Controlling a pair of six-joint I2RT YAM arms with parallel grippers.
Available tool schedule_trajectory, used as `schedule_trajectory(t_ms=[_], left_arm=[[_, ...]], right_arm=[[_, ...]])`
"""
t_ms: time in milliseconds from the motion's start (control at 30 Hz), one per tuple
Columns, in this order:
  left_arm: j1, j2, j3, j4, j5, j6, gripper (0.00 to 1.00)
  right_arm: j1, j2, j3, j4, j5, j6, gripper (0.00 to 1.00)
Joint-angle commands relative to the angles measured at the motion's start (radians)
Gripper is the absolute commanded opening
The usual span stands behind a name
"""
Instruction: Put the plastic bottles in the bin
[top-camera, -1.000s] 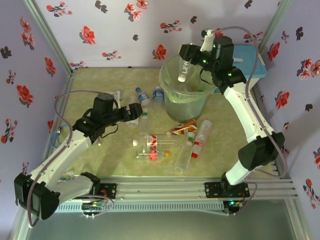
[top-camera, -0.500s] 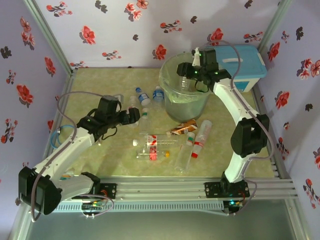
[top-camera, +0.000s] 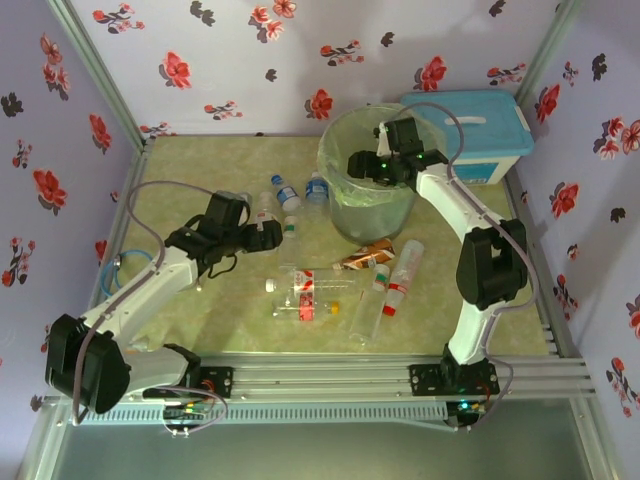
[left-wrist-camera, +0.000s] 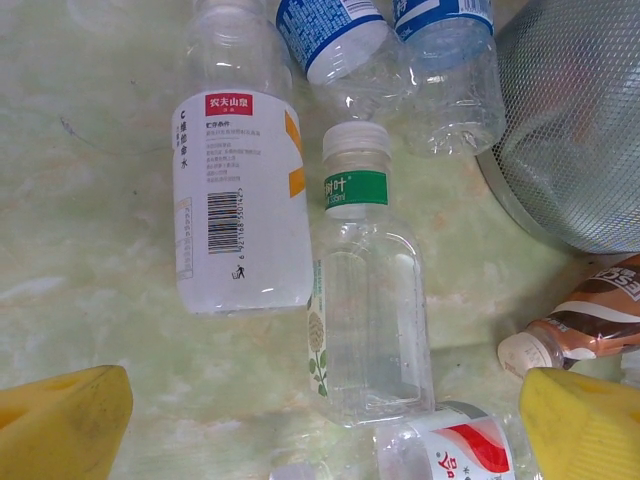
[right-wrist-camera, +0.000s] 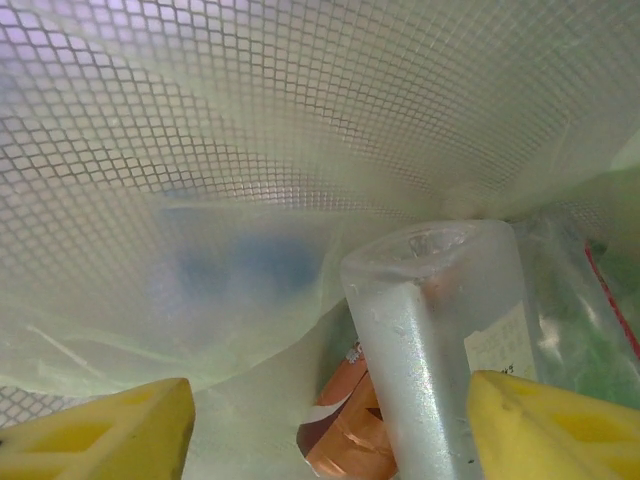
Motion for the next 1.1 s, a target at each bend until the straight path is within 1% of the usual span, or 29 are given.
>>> schedule_trajectory(t_ms=[0, 300, 567, 700, 867, 1067], left_arm=[[0.001, 0.012, 0.018, -0.018, -0.020, 0.036, 1.00], [0.001, 0.033, 0.020, -0.019, -0.032, 0.050, 1.00], [0.006, 0.106, 0.044, 0.001, -0.067, 0.037, 1.00], [0.025, 0.160, 0.059, 0.027, -0.069, 0.031, 0.99], [0.052, 0.251, 0.103, 0.040, -0.064, 0.039, 0.94], [0.077, 0.357, 0.138, 0.066, -0.039, 0.060, 0.91]], right_arm=[[0.005, -0.018, 0.020, -0.037, 0.021, -0.024, 0.76], [0.004, -0.110, 0.103, -0.128, 0.054, -0.075, 0.80], [-0.018, -0.274, 0.121, -0.214, 0.086, -0.122, 0.83], [-0.029, -0.377, 0.075, -0.233, 0.087, -0.128, 0.83], [-0.032, -0.518, -0.022, -0.216, 0.096, -0.105, 0.83], [-0.034, -0.648, -0.100, -0.230, 0.107, -0.087, 0.83]])
